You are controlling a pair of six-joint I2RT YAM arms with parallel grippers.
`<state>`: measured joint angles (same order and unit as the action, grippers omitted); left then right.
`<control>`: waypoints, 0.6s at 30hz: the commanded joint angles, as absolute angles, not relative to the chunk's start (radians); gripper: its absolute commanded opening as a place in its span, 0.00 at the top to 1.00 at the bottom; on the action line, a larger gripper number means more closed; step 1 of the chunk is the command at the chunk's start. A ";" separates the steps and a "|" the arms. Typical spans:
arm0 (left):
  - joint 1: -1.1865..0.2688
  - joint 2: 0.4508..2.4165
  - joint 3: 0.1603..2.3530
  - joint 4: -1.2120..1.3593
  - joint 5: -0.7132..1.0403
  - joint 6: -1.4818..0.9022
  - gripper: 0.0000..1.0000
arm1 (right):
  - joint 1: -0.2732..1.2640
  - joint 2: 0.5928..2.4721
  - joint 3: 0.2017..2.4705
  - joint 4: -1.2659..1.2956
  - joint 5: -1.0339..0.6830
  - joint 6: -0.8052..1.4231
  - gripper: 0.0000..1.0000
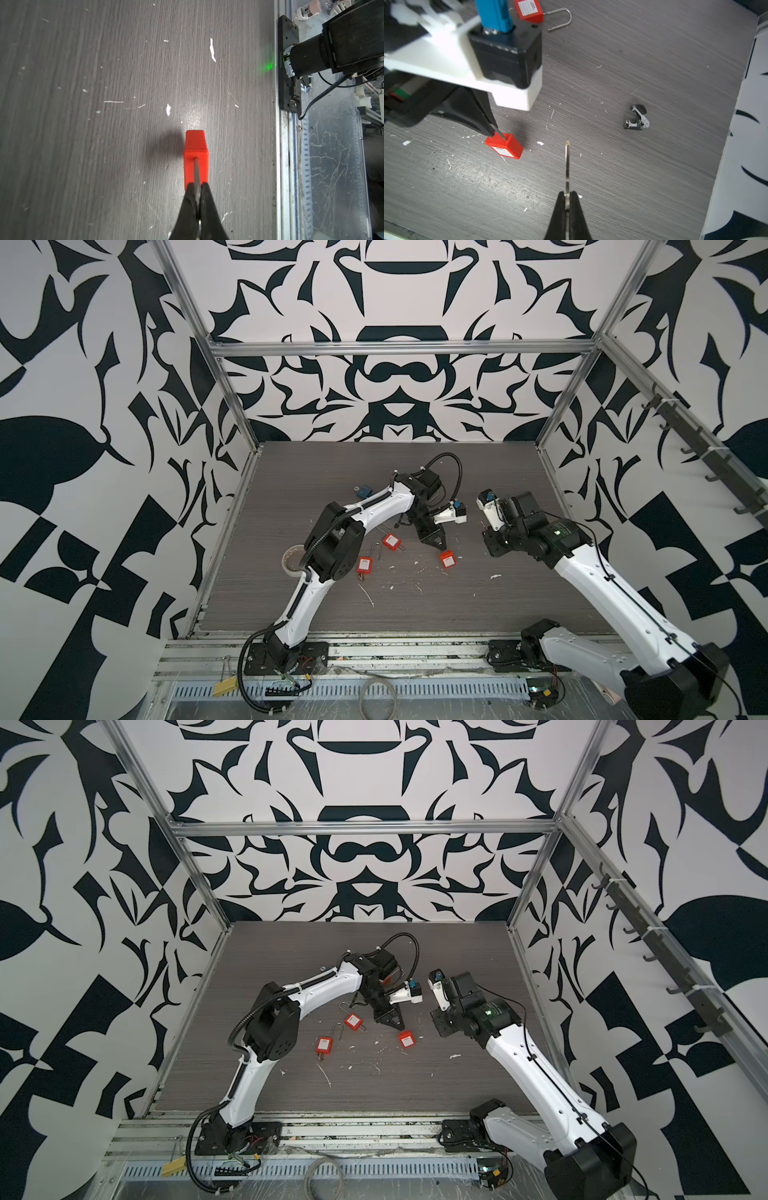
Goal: Lock with the key
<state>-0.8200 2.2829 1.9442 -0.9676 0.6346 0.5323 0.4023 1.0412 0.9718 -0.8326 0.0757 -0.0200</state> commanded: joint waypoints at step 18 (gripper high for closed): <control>-0.894 2.471 2.214 -1.029 0.379 0.525 0.86 | 0.401 1.060 0.978 -0.865 0.096 0.251 1.00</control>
